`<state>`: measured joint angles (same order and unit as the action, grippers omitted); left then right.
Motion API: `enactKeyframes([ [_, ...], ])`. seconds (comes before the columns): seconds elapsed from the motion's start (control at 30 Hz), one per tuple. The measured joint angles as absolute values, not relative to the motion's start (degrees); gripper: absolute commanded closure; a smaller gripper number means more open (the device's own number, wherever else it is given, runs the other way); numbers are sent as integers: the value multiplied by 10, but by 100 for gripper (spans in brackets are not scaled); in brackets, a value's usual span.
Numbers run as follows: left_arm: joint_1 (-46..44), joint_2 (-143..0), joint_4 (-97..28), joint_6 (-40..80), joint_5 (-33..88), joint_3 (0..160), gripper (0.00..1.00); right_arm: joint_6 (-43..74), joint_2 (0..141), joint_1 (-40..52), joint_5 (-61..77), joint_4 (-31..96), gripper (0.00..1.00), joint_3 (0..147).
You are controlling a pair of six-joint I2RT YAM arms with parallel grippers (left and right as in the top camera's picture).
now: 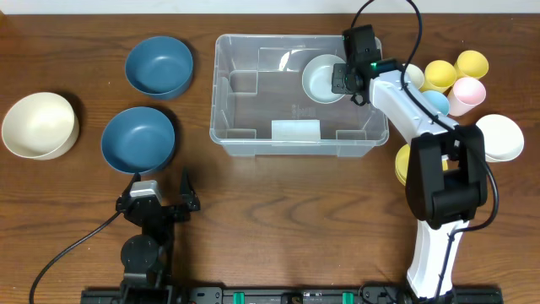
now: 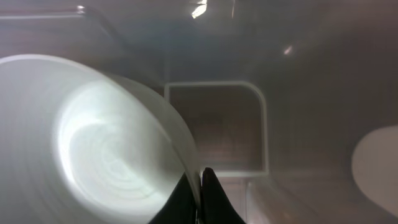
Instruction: Pack container
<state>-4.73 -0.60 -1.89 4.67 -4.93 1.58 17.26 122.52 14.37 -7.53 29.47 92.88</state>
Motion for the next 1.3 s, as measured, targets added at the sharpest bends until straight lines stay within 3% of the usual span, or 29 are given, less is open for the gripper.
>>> enactKeyframes([
  [0.1, -47, -6, -19, 47, -49, 16, 2, 163, 1228, 144, -76, 289, 56, 929],
  [0.47, -47, -6, -19, 47, -50, 16, 2, 127, 1228, 153, -70, 319, 53, 940],
  [0.7, -47, -6, -19, 47, -49, 16, 2, 114, 1218, 194, -54, 462, 42, 1070],
  [0.93, -47, -6, -19, 47, -49, 16, 2, 133, 1137, 202, -41, 611, 40, 1202],
  [1.07, -47, -6, -19, 47, -49, 16, 2, 178, 1065, 142, -38, 691, 39, 1228],
  [1.3, -47, -6, -19, 47, -50, 16, 2, 247, 1038, -55, -41, 826, 41, 1228],
])
